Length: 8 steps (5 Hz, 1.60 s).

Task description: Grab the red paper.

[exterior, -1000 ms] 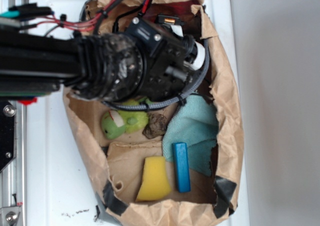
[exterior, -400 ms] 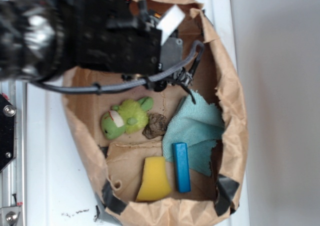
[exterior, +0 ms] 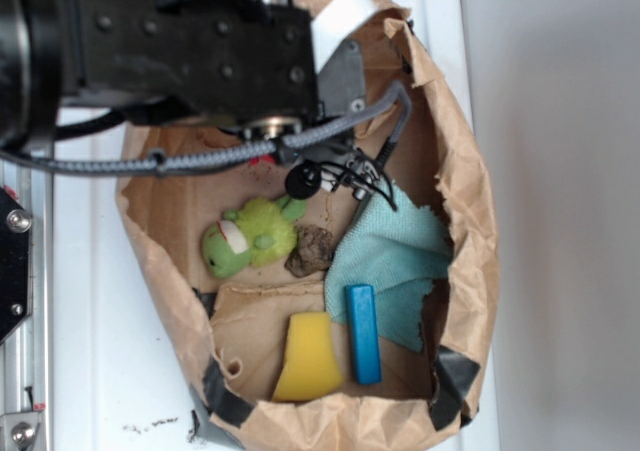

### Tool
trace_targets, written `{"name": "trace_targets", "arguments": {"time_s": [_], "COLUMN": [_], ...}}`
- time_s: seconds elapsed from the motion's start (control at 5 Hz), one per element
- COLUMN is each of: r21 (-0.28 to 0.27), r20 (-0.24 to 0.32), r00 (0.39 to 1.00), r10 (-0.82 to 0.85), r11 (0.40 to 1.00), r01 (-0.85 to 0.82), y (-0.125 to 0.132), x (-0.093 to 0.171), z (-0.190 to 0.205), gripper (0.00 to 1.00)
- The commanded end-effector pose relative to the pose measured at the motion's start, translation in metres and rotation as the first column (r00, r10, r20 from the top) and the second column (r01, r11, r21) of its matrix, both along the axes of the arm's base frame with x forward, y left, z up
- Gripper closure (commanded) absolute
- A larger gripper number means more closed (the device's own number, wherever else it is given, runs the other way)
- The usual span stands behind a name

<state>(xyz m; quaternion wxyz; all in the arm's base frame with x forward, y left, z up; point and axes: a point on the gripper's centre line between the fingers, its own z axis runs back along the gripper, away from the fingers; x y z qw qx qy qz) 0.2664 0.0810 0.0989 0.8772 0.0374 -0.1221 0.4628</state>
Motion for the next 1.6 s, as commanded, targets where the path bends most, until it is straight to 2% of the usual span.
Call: {"name": "trace_targets", "arguments": {"time_s": [0.0,0.4,0.6,0.8,1.0,1.2,1.4], "r21": [-0.04,-0.097,-0.082,-0.047,0.008,0.001,0.008], "r20": [0.014,0.066,0.1,0.139,0.141,0.114,0.163], "r00": [0.944,0.82,0.786,0.779,0.783,0.761,0.749], "r10": [-0.33,-0.568,-0.61,-0.612,-0.606,-0.638,-0.642], "r11": [0.943,0.815,0.782,0.781,0.791,0.767,0.76], "r01": [0.33,0.572,0.618,0.622,0.611,0.642,0.65], "y": [-0.02,-0.039,-0.042,-0.042,-0.036,-0.027,-0.027], "x": [-0.014,-0.018,-0.007,0.014,0.023,0.016,0.008], "z": [0.065,0.085,0.089,0.093,0.084,0.076,0.075], "gripper": [1.0,1.0,1.0,1.0,1.0,1.0,1.0]}}
